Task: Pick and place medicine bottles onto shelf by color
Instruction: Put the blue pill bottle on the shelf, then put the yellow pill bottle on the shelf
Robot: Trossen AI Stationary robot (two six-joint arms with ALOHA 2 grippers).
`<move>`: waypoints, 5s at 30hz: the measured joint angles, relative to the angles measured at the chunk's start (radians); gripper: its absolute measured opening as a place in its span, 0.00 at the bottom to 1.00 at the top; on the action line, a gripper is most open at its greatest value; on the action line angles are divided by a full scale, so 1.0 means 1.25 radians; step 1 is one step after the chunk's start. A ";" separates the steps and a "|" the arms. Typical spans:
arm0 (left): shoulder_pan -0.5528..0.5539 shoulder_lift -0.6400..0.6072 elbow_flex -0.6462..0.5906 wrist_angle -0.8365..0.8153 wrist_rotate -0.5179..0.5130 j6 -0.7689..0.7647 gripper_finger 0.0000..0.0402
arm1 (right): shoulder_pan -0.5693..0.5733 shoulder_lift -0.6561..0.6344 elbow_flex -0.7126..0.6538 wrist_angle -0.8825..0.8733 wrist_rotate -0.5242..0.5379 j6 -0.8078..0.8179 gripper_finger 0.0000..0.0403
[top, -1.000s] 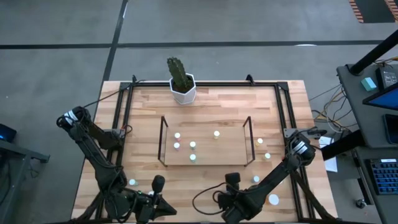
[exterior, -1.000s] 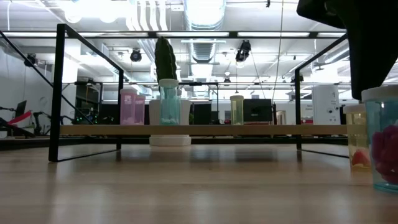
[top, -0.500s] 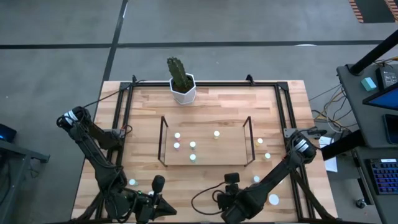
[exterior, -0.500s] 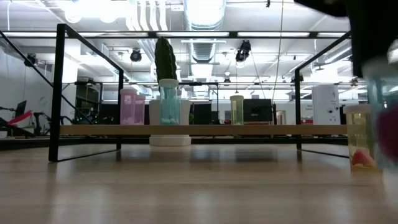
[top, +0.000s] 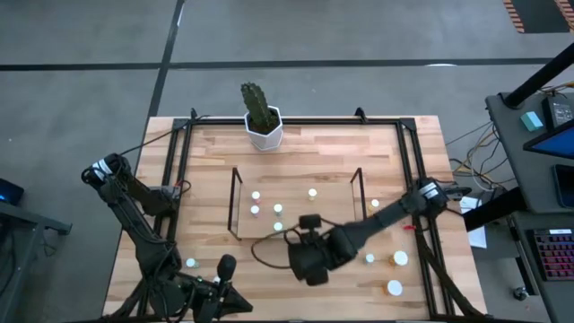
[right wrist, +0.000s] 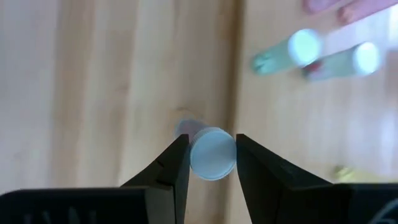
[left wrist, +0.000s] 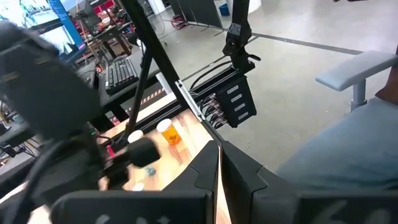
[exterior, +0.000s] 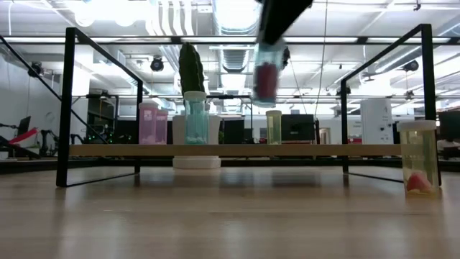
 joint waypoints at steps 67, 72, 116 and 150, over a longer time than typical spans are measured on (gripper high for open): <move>-0.016 -0.037 -0.001 -0.022 -0.023 -0.002 0.00 | -0.138 0.001 -0.089 0.112 -0.015 -0.164 0.49; -0.016 -0.037 -0.001 -0.022 -0.023 -0.014 0.00 | -0.117 -0.046 -0.089 0.109 -0.015 -0.118 0.50; -0.015 -0.037 -0.002 -0.013 -0.022 -0.067 0.00 | 0.115 -0.126 -0.271 -0.115 -0.122 0.202 0.50; -0.015 -0.037 -0.002 -0.015 -0.022 -0.063 0.00 | 0.099 -0.127 -0.407 0.070 -0.091 0.159 0.36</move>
